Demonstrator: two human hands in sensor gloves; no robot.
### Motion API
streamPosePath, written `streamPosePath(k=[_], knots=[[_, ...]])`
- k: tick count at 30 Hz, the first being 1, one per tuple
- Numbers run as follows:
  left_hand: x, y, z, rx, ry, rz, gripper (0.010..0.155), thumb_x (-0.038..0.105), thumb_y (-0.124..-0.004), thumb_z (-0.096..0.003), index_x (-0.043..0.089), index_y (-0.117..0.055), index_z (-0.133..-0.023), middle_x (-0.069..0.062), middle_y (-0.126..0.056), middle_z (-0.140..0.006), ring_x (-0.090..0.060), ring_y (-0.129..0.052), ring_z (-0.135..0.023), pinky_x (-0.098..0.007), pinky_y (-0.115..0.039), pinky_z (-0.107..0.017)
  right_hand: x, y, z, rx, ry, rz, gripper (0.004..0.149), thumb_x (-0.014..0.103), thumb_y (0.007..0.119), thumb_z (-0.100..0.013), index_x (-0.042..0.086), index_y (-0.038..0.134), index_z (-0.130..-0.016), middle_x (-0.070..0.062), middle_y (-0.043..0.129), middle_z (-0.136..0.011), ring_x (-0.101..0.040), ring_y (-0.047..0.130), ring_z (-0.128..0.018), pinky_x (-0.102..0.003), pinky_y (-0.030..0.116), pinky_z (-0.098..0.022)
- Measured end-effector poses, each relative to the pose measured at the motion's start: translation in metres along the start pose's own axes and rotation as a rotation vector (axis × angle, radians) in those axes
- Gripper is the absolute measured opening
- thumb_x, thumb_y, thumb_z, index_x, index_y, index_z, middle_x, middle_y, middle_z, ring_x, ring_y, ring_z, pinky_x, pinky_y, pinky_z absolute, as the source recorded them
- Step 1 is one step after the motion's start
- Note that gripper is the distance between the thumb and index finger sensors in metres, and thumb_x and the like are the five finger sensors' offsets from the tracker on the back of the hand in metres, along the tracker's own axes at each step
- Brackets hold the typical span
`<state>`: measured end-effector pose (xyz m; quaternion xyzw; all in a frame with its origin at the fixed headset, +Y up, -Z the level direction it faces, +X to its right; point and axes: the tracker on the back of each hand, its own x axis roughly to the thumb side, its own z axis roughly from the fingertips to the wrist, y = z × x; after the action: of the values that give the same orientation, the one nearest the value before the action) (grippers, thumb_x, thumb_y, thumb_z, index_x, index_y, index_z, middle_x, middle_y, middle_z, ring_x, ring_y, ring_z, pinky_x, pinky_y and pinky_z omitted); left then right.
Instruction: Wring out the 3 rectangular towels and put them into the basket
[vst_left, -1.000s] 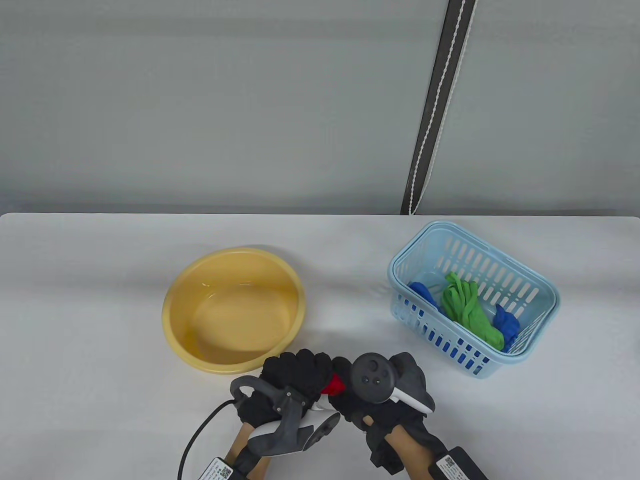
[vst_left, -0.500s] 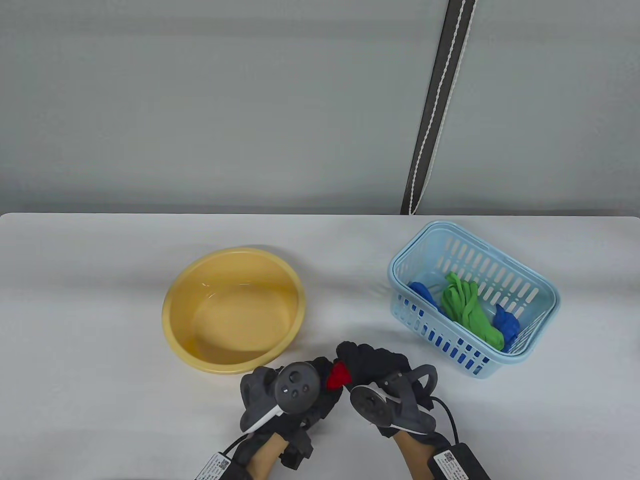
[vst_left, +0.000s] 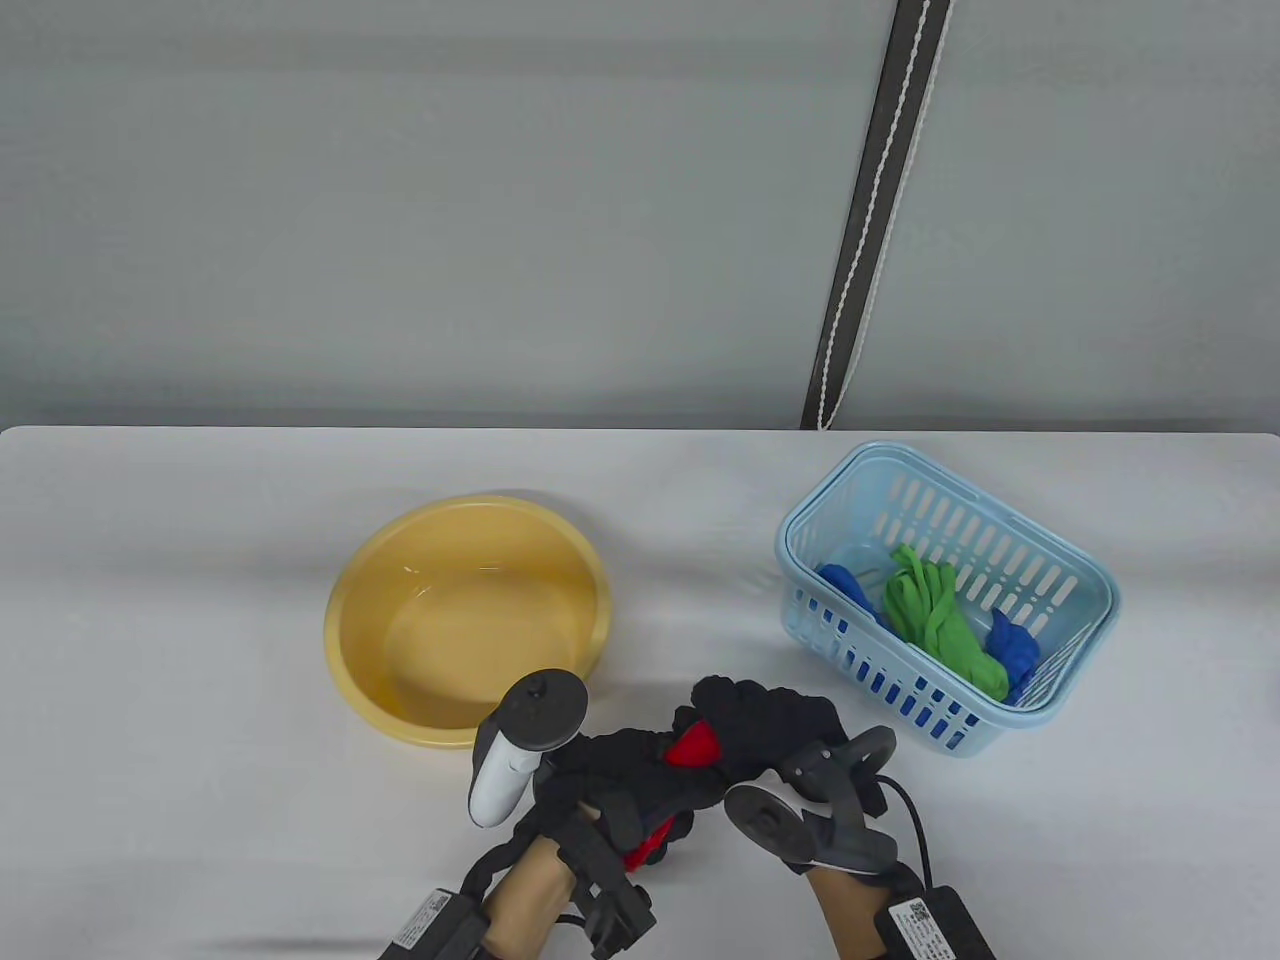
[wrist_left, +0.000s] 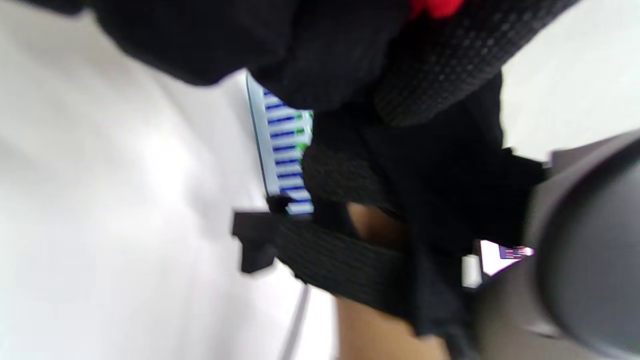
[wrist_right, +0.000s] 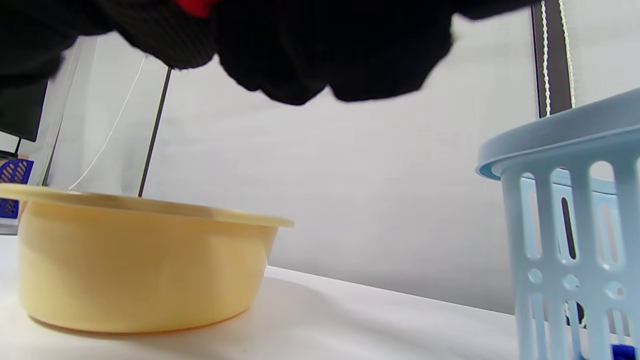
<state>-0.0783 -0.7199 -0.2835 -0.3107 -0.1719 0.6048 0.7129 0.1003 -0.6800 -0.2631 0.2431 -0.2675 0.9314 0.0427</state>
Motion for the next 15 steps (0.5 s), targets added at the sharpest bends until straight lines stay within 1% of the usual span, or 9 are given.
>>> streamPosePath(k=[4, 7, 8, 15], knots=[[-0.007, -0.004, -0.005, -0.100, -0.005, 0.169, 0.039, 0.051, -0.086, -0.0549, 0.014, -0.094, -0.063, 0.005, -0.101, -0.030, -0.016, -0.097, -0.004, -0.037, -0.089, -0.002, -0.001, -0.002, 0.000, -0.022, 0.004, 0.003, 0.041, 0.054, 0.076, -0.056, 0.020, 0.076, -0.080, 0.000, 0.096, -0.044, -0.019, 0.096, -0.014, -0.036, 0.082, -0.011], [-0.012, -0.011, -0.009, -0.184, -0.028, 0.325, 0.038, 0.051, -0.086, -0.0560, 0.014, -0.093, -0.064, 0.005, -0.101, -0.030, -0.016, -0.097, -0.005, -0.037, -0.089, -0.003, -0.001, -0.006, 0.000, -0.039, 0.013, -0.002, 0.041, 0.054, 0.075, -0.057, 0.020, 0.075, -0.080, 0.000, 0.095, -0.044, -0.019, 0.096, -0.014, -0.036, 0.081, -0.011], [-0.013, -0.012, -0.010, -0.211, -0.037, 0.351, 0.038, 0.051, -0.085, -0.0563, 0.014, -0.093, -0.064, 0.005, -0.101, -0.031, -0.016, -0.097, -0.005, -0.037, -0.089, -0.003, -0.001, -0.007, 0.000, -0.046, 0.012, -0.003, 0.041, 0.054, 0.074, -0.057, 0.020, 0.075, -0.080, 0.000, 0.095, -0.044, -0.019, 0.096, -0.014, -0.036, 0.081, -0.011], [-0.018, -0.024, -0.015, -0.322, -0.077, 0.565, 0.037, 0.050, -0.083, -0.0579, 0.014, -0.091, -0.065, 0.006, -0.100, -0.032, -0.016, -0.097, -0.006, -0.037, -0.089, -0.004, -0.001, -0.009, -0.001, -0.080, 0.013, -0.004, 0.041, 0.054, 0.071, -0.058, 0.020, 0.073, -0.081, -0.001, 0.094, -0.046, -0.019, 0.096, -0.014, -0.036, 0.081, -0.011]])
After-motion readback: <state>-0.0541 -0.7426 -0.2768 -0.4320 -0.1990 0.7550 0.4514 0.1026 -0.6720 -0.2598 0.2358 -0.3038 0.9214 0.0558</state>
